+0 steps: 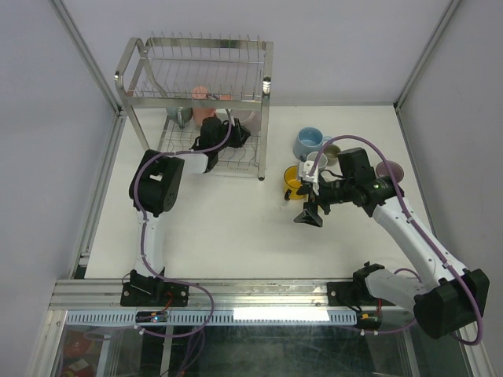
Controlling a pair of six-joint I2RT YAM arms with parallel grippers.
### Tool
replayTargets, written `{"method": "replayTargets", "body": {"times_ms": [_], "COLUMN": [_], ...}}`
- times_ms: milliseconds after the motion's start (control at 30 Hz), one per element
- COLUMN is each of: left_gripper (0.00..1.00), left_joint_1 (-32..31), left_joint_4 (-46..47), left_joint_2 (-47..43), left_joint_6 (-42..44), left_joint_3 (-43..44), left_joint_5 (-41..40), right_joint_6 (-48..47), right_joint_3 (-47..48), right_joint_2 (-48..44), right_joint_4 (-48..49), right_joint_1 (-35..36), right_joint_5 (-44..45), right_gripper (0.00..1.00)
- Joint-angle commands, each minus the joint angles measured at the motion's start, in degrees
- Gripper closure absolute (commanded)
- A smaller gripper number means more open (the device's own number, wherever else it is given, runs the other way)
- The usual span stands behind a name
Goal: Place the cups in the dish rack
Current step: Turn the cup upside down in the dish rack.
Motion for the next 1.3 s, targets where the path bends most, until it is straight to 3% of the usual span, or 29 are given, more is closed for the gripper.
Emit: {"method": "replayTargets", "body": {"times_ms": [0,300,533,967,1267], "left_gripper": [0.93,0.89,0.98,1.0,0.9], "left_joint_1": [-0.4,-1.3,-1.6,-3.3,-4.0], "left_joint_4": [6.5,4.3,5.1,2.2,-0.2], "left_joint_2": [-1.3,-0.7,-3.0,-5.2,-3.2], "left_joint_6": [1.9,3.2,4.6,9.9,10.2], "left_joint_3": [5.4,6.8,4.8,3.6,6.6], "left_joint_5": [-2.5,-6.9,-8.3,-13.1,-13.6], "right_joint_6": [0.1,0.1,0.0,-0.3,-0.3], "right_joint_3": [0.2,0.2,0.1,0.1,0.1], "right_joint_2": [-1.2,-1.5,-1.6,-1.3,-1.4], "right_joint_4": [2.2,2.2,2.1,2.2,2.1], "right_joint_1": [0.3,0.5,0.6,1.1,1.1], "right_joint_5": [-0.4,-0.4,-0.3,-0.4,-0.3], "right_gripper": [0.13,0.13,0.13,0.13,0.13]}}
